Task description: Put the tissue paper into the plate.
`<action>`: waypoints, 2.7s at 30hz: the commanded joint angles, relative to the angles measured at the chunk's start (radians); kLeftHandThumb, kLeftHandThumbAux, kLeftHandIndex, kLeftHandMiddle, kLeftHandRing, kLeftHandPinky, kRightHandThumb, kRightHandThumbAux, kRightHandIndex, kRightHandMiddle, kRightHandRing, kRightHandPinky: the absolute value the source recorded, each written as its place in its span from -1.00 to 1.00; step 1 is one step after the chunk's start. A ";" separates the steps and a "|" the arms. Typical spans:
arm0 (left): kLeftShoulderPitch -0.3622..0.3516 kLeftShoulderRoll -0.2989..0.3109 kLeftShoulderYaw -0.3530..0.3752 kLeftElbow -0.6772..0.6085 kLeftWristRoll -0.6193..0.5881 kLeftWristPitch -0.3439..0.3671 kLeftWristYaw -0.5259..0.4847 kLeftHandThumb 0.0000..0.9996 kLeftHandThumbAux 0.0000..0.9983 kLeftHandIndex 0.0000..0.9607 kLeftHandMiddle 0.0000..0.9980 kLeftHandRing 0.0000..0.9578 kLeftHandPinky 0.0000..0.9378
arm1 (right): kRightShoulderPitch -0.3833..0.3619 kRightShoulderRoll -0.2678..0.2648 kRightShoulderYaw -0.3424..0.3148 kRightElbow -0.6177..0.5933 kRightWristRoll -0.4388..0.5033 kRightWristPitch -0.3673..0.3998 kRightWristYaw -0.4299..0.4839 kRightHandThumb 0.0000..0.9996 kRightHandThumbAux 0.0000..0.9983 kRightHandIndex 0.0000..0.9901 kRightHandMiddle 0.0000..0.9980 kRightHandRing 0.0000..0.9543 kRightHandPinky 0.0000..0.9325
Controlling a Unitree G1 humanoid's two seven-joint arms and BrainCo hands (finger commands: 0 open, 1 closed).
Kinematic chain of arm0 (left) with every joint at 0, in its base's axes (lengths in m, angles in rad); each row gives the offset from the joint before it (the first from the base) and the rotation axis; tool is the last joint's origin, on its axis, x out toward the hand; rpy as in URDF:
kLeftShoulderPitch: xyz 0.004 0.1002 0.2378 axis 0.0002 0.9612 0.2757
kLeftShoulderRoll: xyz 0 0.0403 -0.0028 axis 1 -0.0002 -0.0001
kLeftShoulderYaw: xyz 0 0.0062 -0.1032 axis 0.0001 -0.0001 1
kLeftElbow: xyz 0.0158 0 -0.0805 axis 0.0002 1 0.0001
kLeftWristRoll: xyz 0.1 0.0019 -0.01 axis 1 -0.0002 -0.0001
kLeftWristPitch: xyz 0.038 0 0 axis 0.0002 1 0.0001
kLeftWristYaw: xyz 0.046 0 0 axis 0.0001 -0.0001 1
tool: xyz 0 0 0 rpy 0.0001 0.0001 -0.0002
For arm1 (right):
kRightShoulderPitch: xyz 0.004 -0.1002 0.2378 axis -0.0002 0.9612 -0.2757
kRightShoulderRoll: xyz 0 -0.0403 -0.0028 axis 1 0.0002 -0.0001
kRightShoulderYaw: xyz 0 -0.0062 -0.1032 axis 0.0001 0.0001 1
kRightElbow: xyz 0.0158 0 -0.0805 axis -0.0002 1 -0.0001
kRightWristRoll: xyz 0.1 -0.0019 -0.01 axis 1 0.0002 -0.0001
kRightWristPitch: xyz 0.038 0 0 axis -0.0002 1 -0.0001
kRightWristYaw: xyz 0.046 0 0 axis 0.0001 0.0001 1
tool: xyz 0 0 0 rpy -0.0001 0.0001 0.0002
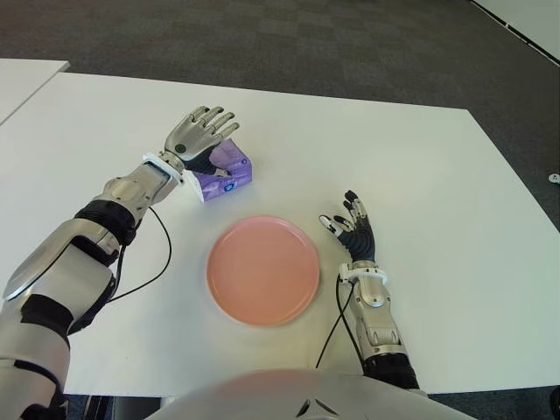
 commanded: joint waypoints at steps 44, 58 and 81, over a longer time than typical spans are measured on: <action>0.066 0.012 0.008 -0.017 -0.113 -0.048 -0.151 -1.00 -0.17 -1.00 -1.00 -1.00 -1.00 | 0.082 -0.010 0.008 0.102 0.010 0.090 0.043 -1.00 0.50 -1.00 -1.00 -1.00 -1.00; 0.098 0.008 0.011 -0.024 -0.199 -0.075 -0.392 -1.00 -0.20 -1.00 -1.00 -1.00 -1.00 | 0.076 -0.011 0.013 0.115 0.004 0.084 0.040 -1.00 0.51 -1.00 -1.00 -1.00 -1.00; 0.077 -0.071 -0.034 0.191 -0.171 -0.002 -0.351 -1.00 -0.18 -1.00 -1.00 -1.00 -1.00 | 0.080 -0.005 0.010 0.117 0.023 0.076 0.057 -1.00 0.54 -1.00 -1.00 -1.00 -1.00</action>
